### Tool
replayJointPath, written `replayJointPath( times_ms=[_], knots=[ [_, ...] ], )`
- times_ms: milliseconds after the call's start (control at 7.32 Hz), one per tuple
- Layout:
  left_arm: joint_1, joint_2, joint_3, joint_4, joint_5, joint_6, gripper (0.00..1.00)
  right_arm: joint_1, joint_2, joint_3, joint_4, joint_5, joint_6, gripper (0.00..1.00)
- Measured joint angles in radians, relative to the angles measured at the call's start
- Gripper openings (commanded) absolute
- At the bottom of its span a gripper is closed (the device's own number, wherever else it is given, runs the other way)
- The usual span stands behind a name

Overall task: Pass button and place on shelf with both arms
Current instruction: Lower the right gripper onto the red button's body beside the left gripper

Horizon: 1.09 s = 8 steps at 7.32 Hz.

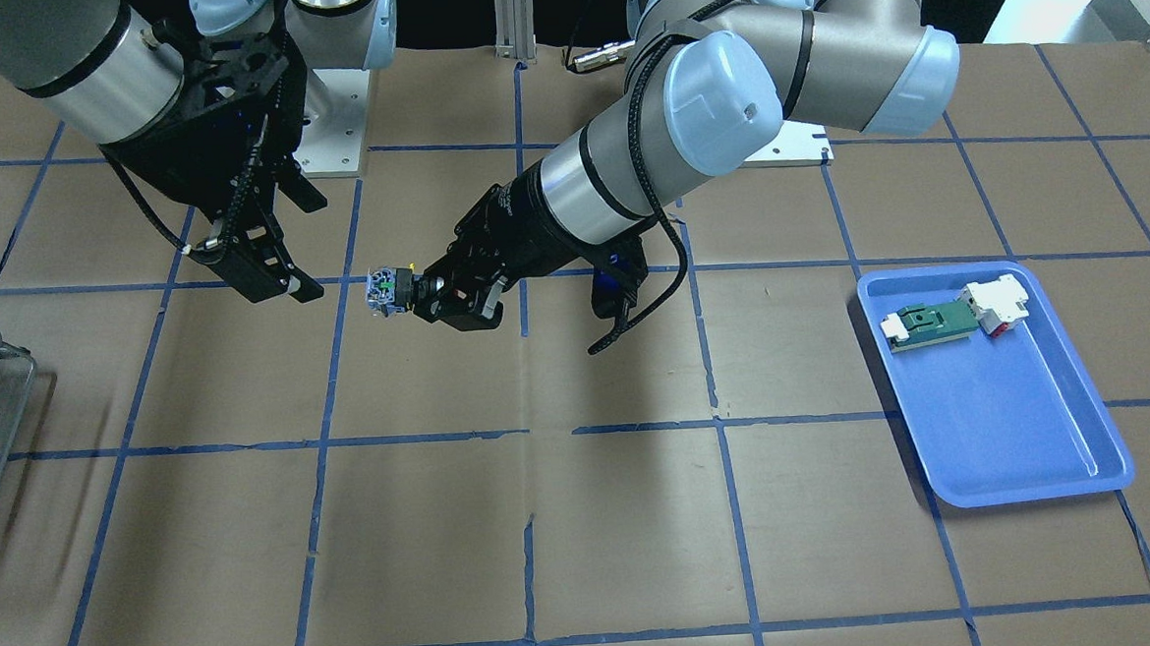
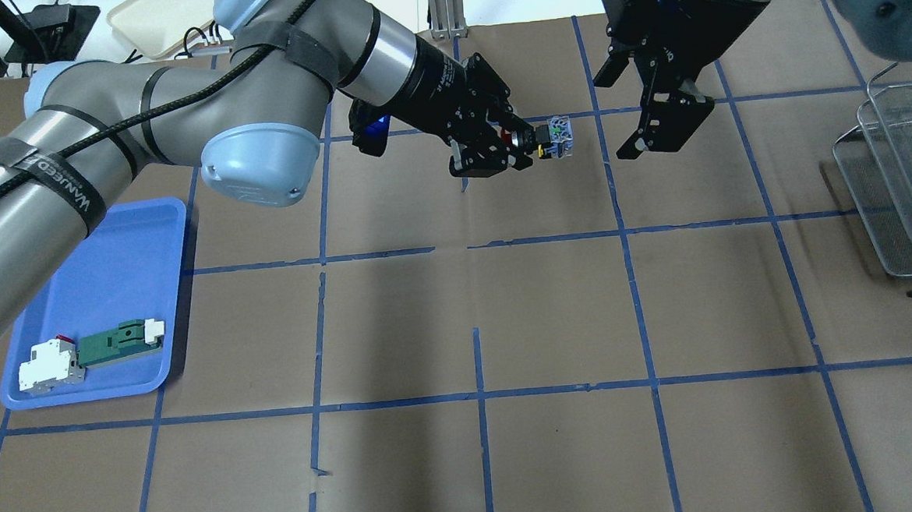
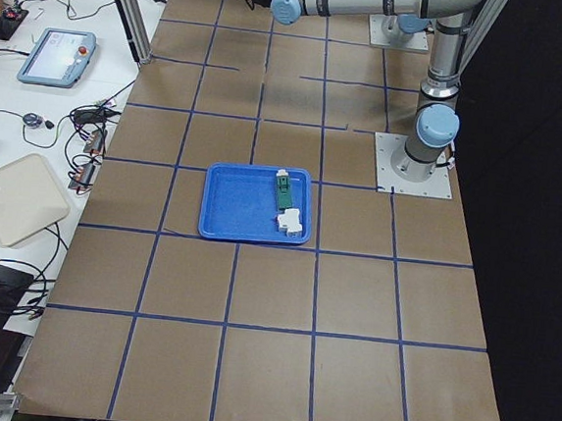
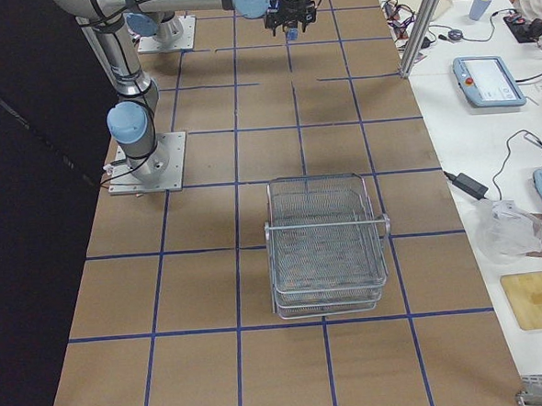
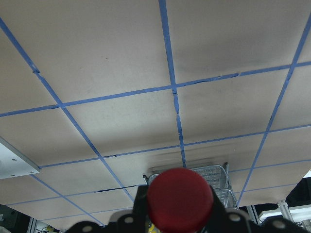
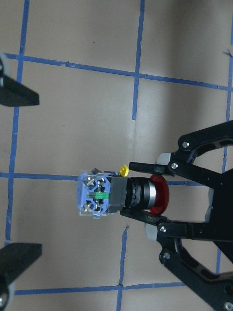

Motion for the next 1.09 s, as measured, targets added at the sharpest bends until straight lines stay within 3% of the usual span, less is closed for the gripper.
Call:
replayJointPath(
  times_ms=[1094],
  knots=[
    [-0.004,0.02,-0.004,0.001,-0.002,-0.011,0.0,0.066,0.056,0.008,-0.079,0.004,0.179,1.0]
  ],
)
